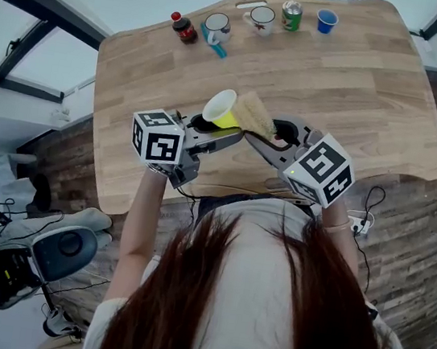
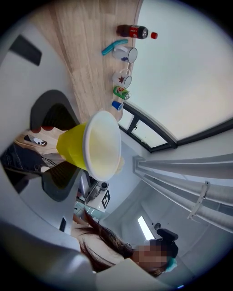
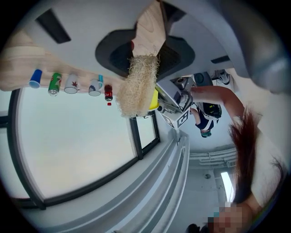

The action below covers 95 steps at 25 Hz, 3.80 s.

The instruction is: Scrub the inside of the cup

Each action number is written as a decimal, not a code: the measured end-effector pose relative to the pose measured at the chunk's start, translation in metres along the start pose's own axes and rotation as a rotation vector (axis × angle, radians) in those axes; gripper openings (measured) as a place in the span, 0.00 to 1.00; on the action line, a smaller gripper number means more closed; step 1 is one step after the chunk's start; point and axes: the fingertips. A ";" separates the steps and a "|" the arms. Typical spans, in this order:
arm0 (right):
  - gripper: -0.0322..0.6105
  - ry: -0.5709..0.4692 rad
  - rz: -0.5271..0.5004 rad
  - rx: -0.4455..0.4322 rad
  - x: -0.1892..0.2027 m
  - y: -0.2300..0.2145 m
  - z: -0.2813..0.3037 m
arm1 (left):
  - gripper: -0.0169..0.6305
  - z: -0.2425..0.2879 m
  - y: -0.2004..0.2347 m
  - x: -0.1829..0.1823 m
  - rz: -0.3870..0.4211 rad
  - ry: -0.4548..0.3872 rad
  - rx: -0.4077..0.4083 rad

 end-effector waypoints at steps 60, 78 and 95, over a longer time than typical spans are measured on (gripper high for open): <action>0.25 -0.015 0.234 -0.138 0.011 -0.006 -0.015 | 0.36 -0.008 -0.019 0.005 0.194 0.074 0.032; 0.25 0.010 0.240 0.014 0.017 -0.015 -0.017 | 0.36 -0.022 0.006 0.012 0.207 0.104 -0.180; 0.25 0.006 0.258 0.153 0.019 -0.014 -0.018 | 0.36 -0.045 0.017 0.019 0.222 0.047 -0.412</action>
Point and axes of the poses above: the fingertips, and each gripper's own axes: z forward along the fingers, y to its left, x out of its underside, and after that the axes turned 13 degrees about x, right-handed
